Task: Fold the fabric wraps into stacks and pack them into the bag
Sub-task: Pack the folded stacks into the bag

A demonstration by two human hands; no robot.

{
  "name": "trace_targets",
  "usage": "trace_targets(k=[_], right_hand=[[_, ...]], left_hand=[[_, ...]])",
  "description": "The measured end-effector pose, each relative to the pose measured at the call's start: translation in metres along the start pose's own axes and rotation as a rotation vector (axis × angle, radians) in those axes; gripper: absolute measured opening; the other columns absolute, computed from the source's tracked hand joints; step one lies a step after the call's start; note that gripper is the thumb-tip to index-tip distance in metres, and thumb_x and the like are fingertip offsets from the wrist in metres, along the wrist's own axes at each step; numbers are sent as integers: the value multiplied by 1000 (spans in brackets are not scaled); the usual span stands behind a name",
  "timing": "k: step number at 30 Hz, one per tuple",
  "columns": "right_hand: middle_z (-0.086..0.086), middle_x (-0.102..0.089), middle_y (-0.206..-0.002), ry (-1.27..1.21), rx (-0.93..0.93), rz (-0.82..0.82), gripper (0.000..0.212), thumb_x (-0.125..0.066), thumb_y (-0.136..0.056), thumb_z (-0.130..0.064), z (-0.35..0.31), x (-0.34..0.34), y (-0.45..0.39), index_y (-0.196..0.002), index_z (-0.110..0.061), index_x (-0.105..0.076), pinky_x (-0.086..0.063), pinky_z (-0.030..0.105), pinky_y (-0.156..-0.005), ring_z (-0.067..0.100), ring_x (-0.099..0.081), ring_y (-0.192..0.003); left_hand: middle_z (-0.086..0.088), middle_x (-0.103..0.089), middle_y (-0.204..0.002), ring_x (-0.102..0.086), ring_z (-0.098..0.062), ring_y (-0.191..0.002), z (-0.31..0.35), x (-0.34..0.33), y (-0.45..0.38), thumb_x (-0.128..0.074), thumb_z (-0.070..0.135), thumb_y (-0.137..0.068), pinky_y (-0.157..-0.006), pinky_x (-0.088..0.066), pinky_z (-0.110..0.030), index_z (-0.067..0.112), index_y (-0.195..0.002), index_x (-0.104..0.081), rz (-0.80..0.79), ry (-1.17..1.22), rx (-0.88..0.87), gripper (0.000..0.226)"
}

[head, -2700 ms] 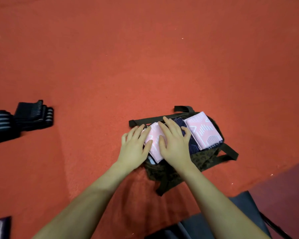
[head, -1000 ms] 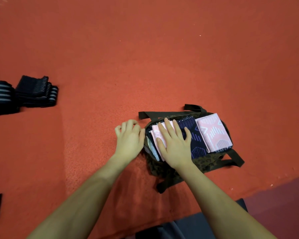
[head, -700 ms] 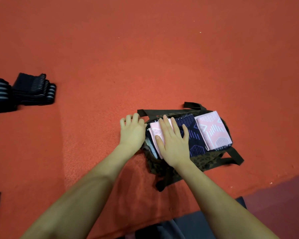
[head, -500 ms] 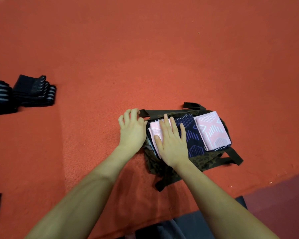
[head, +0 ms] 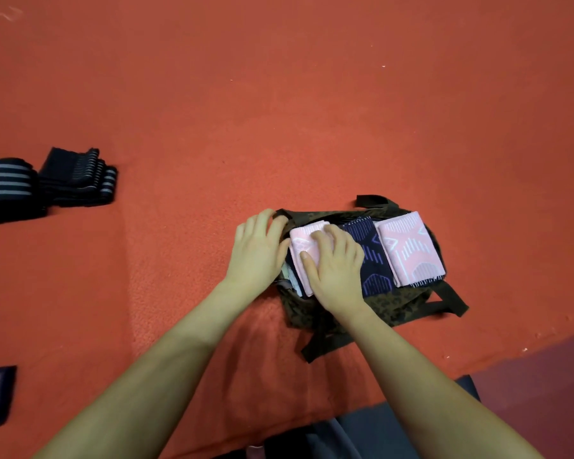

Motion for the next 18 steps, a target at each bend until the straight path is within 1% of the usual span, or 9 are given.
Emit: trace_targets(k=[1,3,4,5,8,11,13,15,18], right_hand=[[11,-54,-119,-44,-10,12,34,-40,-90,-38,3,5,1,-109,-14,-55,-25,39,-90,26,-41,-107],[3,-55,-110,-127,2,-30,30,-38,-90,-36,9,13,5,-103,-17,-56,-21,34,-85,21,-42,-100],[-1,-55,-108,-147,35,-68,29,-37,-90,-35,12,17,8,-102,-19,-57,-19,31,-84,18,-43,-99],[-6,-55,-108,-151,76,-96,29,-36,-90,-35,15,20,12,-102,-21,-58,-16,29,-83,15,-44,-101],[-14,-55,-113,-151,125,-143,30,-34,-92,-33,21,24,19,-105,-27,-61,-13,27,-85,5,-44,-111],[-14,-55,-121,-162,94,-150,35,-33,-92,-33,22,24,26,-109,-27,-63,-14,27,-89,2,-42,-118],[-12,-53,-130,-171,68,-176,39,-32,-94,-35,20,24,27,-115,-27,-64,-13,30,-95,1,-38,-125],[-13,-44,-144,-186,52,-262,44,-29,-96,-38,20,25,27,-127,-29,-58,-3,32,-105,1,-28,-136],[-17,-23,-154,-165,73,-424,47,-17,-101,-42,25,28,28,-141,-35,-41,14,35,-109,-3,-9,-142]], left_hand=[[-11,-60,-110,-53,-28,-100,4,3,6,-45,30,-88,-81,-36,-38,8,-103,-63,5,40,-94,32],[-7,-62,-101,-55,-27,-98,16,7,23,-44,30,-90,-79,-31,-37,10,-90,-64,-23,35,-345,29],[-5,-62,-97,-55,-26,-96,20,5,33,-44,33,-90,-78,-31,-37,12,-86,-64,-48,12,-448,30],[-4,-62,-96,-53,-24,-97,22,2,42,-44,36,-90,-78,-31,-37,13,-83,-65,-80,-11,-502,32],[-4,-62,-99,-47,-24,-100,19,-11,58,-44,41,-87,-79,-30,-38,14,-81,-66,-138,-56,-493,35],[-3,-62,-99,-43,-22,-100,20,-12,62,-43,34,-85,-78,-27,-37,16,-79,-66,-151,-21,-415,31],[-1,-62,-101,-42,-20,-100,22,-10,60,-42,32,-86,-78,-24,-35,17,-83,-66,-141,44,-376,29],[2,-57,-107,-43,-20,-101,24,-4,61,-42,31,-89,-78,-23,-34,20,-92,-63,-111,83,-386,24],[8,-45,-111,-42,-19,-104,24,12,58,-42,30,-91,-79,-21,-34,26,-100,-52,-29,152,-390,14]])
Point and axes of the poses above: each hand's wrist, its own y-axis away from the middle knuckle, its own x-axis out of the back of the hand, z = x × y, the point moved 3 cm from there along -y, towards the middle knuckle
